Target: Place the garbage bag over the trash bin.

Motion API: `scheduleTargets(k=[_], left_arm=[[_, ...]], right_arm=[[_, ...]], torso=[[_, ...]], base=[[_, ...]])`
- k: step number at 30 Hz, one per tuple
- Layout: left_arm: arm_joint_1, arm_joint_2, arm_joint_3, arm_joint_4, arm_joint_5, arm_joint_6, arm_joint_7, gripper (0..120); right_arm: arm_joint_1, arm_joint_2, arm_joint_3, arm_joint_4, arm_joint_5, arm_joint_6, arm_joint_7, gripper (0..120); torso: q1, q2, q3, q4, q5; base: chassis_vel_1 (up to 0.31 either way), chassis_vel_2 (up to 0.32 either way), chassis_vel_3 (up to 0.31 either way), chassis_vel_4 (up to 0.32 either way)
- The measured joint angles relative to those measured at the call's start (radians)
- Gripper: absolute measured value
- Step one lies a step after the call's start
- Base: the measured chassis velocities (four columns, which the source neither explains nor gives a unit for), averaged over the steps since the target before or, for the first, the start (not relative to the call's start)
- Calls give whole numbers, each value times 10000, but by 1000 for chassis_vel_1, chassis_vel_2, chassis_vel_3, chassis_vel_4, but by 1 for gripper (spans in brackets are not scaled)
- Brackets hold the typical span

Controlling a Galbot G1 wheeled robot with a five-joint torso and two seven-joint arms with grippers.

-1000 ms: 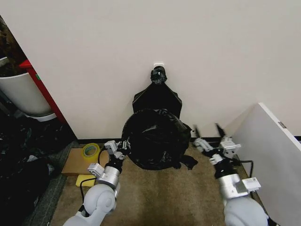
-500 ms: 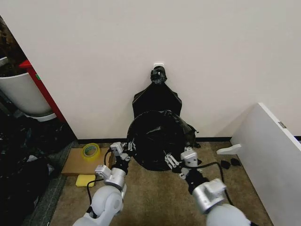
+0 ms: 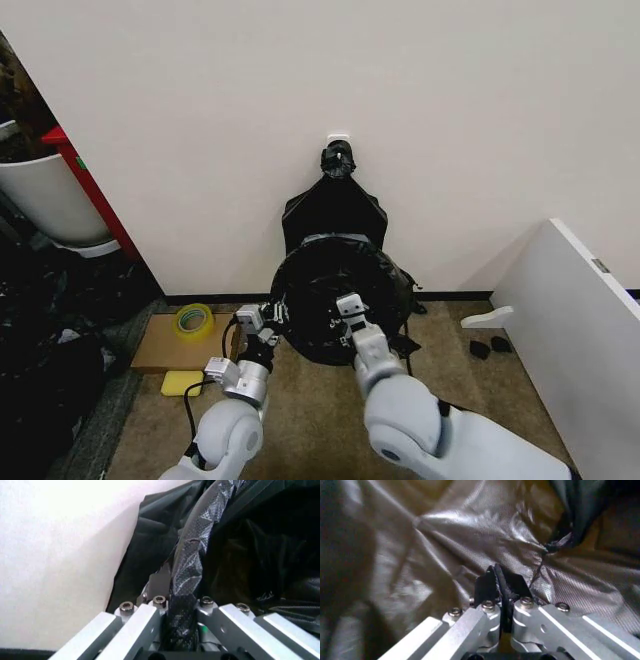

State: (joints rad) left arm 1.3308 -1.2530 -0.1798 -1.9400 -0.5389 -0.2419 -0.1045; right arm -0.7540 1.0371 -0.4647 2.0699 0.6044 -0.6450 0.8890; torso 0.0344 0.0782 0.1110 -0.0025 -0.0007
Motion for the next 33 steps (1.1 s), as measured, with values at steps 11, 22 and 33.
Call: scheduleTargets(k=[11, 22, 33], left_arm=[[186, 117, -27, -247, 219, -193, 40, 0], [262, 269, -111, -251, 197, -218, 40, 0], [158, 220, -114, 111, 746, -909, 217, 0]], right_arm=[[1028, 374, -408, -1317, -174, -318, 12, 0], [1140, 129, -100, -747, 589, 861, -803, 0], [744, -457, 231, 627, 3844, -896, 478, 0]], torso=[[0, 0, -1, 0, 0], [0, 0, -1, 1, 2], [-1, 0, -2, 0, 1]], base=[[0, 0, 0, 0], [0, 0, 0, 0], [0, 0, 0, 0]])
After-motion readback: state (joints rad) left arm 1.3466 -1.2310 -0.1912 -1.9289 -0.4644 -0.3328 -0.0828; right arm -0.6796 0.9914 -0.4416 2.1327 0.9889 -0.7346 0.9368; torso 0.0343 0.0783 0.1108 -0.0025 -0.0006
